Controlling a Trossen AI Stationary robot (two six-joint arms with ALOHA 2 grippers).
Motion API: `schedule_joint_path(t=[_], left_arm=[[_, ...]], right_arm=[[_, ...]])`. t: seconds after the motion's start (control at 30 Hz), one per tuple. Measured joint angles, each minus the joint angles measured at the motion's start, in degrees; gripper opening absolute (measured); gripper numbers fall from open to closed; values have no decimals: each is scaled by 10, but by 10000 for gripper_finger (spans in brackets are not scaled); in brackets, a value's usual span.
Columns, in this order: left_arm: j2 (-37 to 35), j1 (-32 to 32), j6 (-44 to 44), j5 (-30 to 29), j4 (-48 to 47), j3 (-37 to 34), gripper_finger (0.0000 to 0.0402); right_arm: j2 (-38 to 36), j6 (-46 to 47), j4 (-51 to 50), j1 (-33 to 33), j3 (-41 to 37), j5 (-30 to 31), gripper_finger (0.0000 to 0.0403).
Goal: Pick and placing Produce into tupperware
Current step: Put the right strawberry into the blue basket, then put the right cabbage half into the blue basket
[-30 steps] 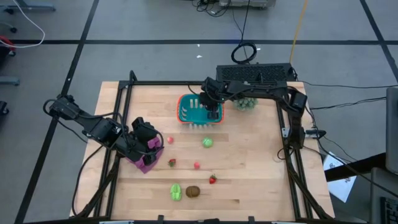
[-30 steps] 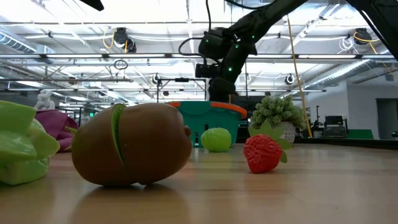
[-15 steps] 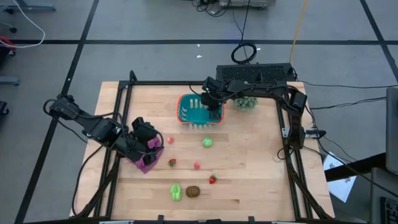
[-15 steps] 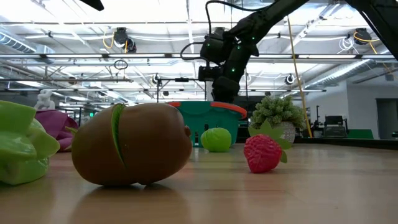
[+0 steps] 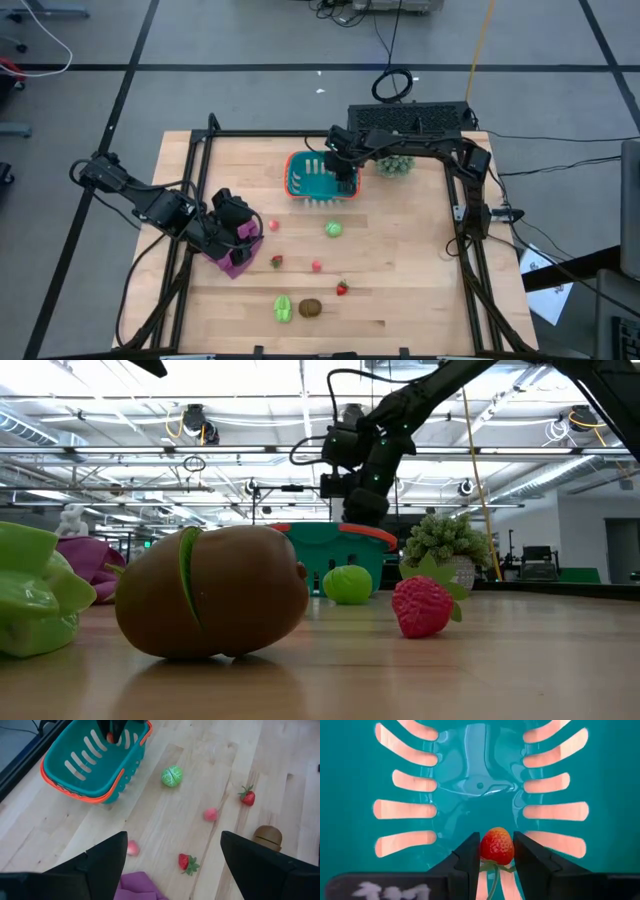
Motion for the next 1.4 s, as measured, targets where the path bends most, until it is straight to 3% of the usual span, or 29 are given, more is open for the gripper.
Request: schedule_joint_path(t=[0.7,1.03,1.4], left_arm=[[0,0,-7,0,0,0,324],[0,0,-6,1,0,0,324],[0,0,6,1,0,0,324]], right_arm=[[3,4,10,-4,0,0,97],[3,4,20,-4,0,0,146],[-6,-12,23,4,0,6,153]])
